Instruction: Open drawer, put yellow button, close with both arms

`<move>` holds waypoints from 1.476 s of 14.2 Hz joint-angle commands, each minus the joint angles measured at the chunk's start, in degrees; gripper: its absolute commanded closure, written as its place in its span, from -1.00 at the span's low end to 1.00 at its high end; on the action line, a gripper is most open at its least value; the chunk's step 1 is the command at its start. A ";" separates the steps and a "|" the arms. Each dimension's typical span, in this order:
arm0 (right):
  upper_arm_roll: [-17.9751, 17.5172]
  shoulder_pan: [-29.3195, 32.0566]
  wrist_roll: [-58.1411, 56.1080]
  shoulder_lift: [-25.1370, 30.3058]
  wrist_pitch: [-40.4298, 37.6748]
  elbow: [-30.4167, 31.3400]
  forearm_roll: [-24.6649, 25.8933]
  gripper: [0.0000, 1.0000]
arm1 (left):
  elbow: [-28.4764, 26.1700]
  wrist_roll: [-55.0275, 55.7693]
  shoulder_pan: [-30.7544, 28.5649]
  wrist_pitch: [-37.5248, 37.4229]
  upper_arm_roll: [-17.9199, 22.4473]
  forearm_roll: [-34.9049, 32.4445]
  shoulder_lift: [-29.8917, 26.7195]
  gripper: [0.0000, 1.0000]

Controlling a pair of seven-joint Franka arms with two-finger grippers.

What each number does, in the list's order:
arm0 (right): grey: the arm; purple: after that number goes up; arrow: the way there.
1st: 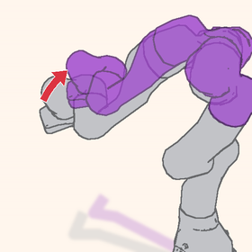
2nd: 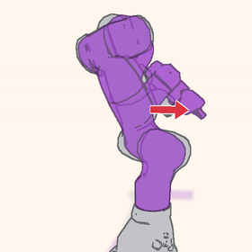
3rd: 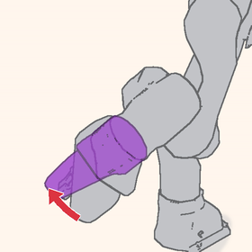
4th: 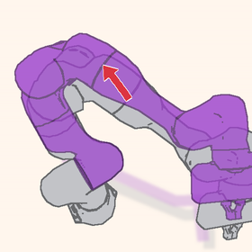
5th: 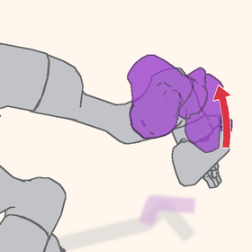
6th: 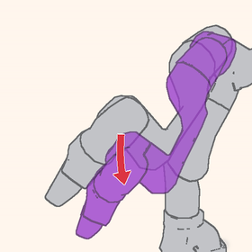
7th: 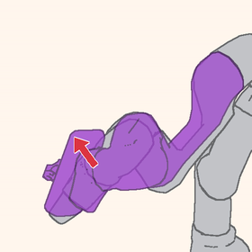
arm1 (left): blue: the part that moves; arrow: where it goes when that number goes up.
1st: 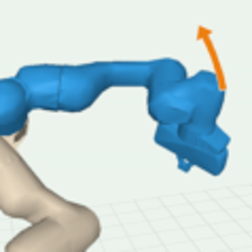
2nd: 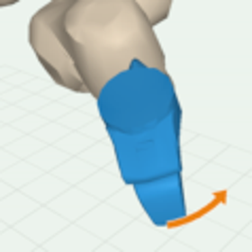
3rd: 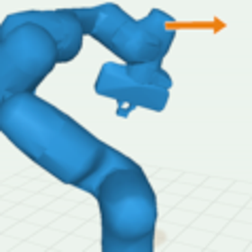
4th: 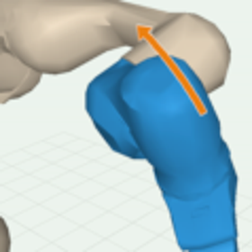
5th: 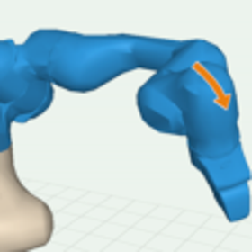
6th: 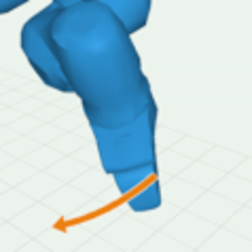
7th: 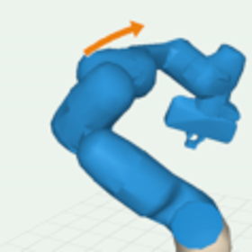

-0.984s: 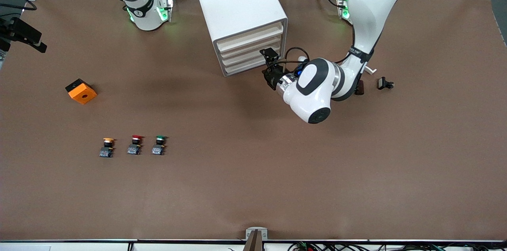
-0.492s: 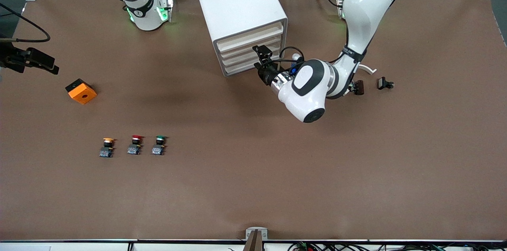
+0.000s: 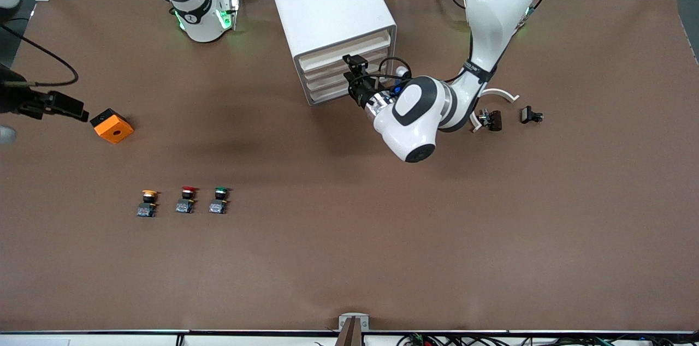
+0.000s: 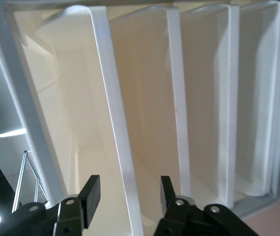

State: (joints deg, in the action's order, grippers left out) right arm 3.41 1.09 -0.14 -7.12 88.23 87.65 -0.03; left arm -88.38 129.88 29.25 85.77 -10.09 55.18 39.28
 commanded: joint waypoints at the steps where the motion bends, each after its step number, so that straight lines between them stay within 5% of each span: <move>1: -0.33 0.67 -0.12 -2.54 -0.34 -1.60 0.64 -1.00 | 0.93 0.82 1.15 -1.39 -0.19 0.89 1.24 -0.14; 3: -0.24 0.84 -0.29 -5.08 1.31 -1.78 1.34 -1.00 | 0.93 0.82 1.68 -1.83 -0.19 0.71 1.32 -0.12; 5: -0.24 0.84 0.31 -6.42 6.57 -1.35 1.87 -1.00 | 0.93 1.34 1.86 -1.83 -0.19 0.89 1.50 0.22; 7: -0.33 0.93 0.76 -8.25 10.54 0.58 0.82 -1.00 | 0.93 2.66 1.86 -1.83 -0.19 0.72 1.50 0.32; 9: -0.33 1.11 1.02 -8.18 17.37 5.31 -2.07 -1.00 | 1.02 3.28 1.69 -1.83 -0.10 0.98 1.59 0.77; 11: -0.33 2.42 0.94 -8.09 23.44 10.94 -5.50 -1.00 | 1.02 3.28 1.69 -1.83 -0.10 0.89 1.50 1.00; 15: -0.24 2.87 -0.11 -9.57 40.40 21.15 -5.16 -1.00 | 1.02 4.15 1.25 -1.83 -0.10 0.80 1.59 1.00; 21: -0.24 3.48 -1.44 -18.79 50.35 20.02 -0.86 -1.00 | 1.90 5.21 -0.42 -0.96 0.78 0.71 2.46 1.00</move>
State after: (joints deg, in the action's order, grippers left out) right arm 3.74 3.59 -0.82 -23.05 136.03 108.97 -2.49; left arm -88.12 134.85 30.07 84.59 -9.86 55.30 40.59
